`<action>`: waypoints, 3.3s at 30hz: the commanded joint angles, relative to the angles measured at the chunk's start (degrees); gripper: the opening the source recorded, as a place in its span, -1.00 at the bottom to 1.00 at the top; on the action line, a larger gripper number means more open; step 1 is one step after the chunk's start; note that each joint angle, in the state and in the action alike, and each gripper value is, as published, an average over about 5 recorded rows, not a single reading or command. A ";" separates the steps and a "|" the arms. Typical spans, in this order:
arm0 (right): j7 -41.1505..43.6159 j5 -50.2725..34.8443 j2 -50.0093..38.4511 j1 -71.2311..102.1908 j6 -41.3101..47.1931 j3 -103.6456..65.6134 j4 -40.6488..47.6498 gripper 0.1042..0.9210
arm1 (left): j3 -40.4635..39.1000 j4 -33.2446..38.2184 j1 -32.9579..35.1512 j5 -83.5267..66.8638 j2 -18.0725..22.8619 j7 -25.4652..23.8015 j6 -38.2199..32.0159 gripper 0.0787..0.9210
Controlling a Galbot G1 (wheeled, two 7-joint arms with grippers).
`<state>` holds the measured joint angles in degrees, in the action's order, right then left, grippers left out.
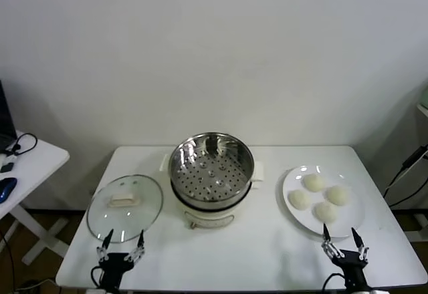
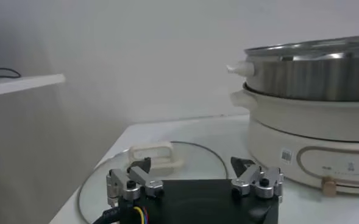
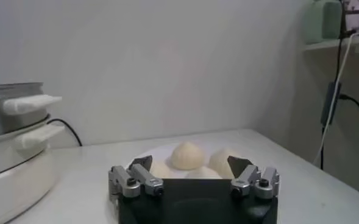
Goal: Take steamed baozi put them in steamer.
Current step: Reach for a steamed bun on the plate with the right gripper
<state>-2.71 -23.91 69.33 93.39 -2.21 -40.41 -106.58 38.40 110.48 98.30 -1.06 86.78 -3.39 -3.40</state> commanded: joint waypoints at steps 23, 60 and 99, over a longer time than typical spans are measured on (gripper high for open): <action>45.46 18.92 -49.45 -46.76 19.46 25.66 18.97 0.76 | -1.71 2.55 0.42 1.08 -1.11 -0.80 -1.13 0.77; 71.87 31.32 -18.18 -103.67 -4.41 93.74 66.71 0.76 | -0.06 1.01 0.06 2.04 -0.43 -1.62 -1.66 0.77; 66.97 40.65 -11.50 -95.60 -7.02 78.98 77.09 0.55 | 0.42 -0.64 -0.65 2.88 -1.01 -1.46 -1.95 0.77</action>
<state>64.55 15.66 57.11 -2.65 -8.95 39.47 -30.41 38.84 109.80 97.61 1.79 85.70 -4.86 -5.34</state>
